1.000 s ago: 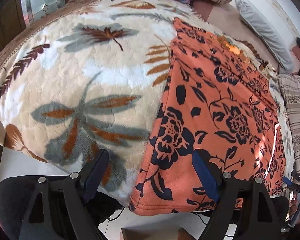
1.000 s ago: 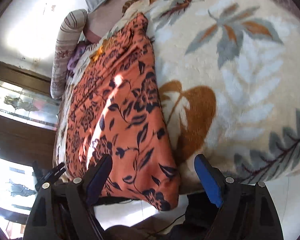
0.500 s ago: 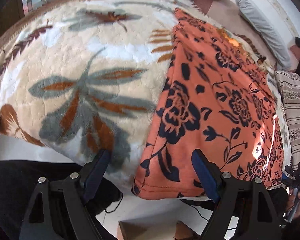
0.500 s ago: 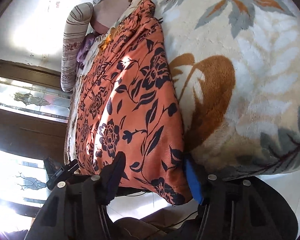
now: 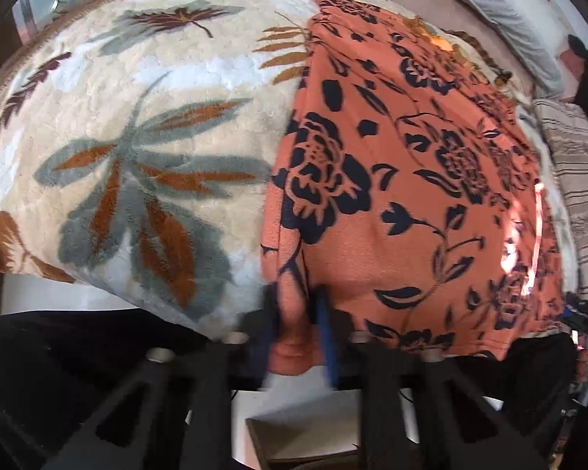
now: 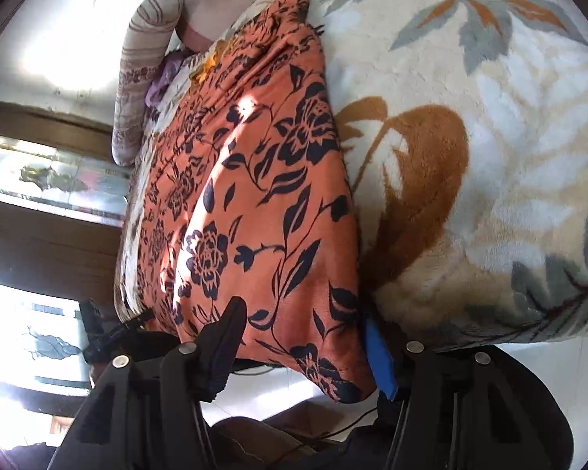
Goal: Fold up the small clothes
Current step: 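Grasp the hem of the folded blouse with both grippers, then lift the hem and fold it toward the collar with both grippers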
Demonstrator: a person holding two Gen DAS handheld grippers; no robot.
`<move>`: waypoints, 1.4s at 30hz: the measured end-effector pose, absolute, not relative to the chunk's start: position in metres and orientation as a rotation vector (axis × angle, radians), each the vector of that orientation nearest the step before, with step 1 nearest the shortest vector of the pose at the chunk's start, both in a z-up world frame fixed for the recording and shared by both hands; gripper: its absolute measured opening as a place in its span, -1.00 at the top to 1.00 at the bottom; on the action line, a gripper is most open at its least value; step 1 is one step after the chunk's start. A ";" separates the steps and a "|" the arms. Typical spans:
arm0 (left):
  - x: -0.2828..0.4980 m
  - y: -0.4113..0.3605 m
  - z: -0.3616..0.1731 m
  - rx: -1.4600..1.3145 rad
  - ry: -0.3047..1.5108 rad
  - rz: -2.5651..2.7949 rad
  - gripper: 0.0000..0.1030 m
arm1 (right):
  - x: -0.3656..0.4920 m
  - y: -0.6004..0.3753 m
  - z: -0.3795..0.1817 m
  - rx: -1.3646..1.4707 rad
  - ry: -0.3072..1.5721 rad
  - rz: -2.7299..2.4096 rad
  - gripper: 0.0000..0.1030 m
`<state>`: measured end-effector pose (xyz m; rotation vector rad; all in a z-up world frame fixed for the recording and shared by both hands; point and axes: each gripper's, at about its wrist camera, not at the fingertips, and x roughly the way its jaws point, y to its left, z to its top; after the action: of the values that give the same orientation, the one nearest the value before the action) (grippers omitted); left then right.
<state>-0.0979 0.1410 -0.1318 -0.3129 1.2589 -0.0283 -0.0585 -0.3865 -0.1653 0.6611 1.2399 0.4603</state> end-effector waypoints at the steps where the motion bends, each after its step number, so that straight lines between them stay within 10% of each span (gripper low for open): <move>1: -0.099 0.143 -0.130 -0.316 1.252 -0.023 0.82 | -0.059 -0.387 -0.167 0.661 1.253 0.453 0.16; 5: -0.103 0.143 -0.130 -0.303 1.235 -0.041 0.79 | -0.061 -0.390 -0.159 0.650 1.236 0.443 0.37; 11: -0.099 0.130 -0.133 -0.319 1.217 -0.085 -0.04 | -0.056 -0.391 -0.165 0.614 1.252 0.385 0.32; 14: -0.097 0.123 -0.132 -0.249 1.233 -0.047 0.85 | -0.057 -0.384 -0.166 0.572 1.281 0.387 0.89; 20: -0.100 0.148 -0.083 -0.384 1.102 -0.089 0.87 | -0.055 -0.394 -0.098 0.618 1.107 0.455 0.89; 26: -0.087 0.148 -0.132 -0.385 1.279 -0.033 0.85 | -0.045 -0.389 -0.165 0.682 1.284 0.404 0.88; 31: -0.075 0.153 -0.075 -0.407 1.141 -0.102 0.86 | -0.038 -0.396 -0.144 0.745 1.199 0.459 0.88; 42: 0.139 0.151 0.013 -0.353 0.808 -0.097 0.72 | 0.178 -0.406 -0.047 0.892 0.828 0.457 0.81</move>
<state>0.1393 0.1511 0.0125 -0.3534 0.8078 -0.0972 0.1775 -0.4058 -0.0472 0.8924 0.8279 0.4566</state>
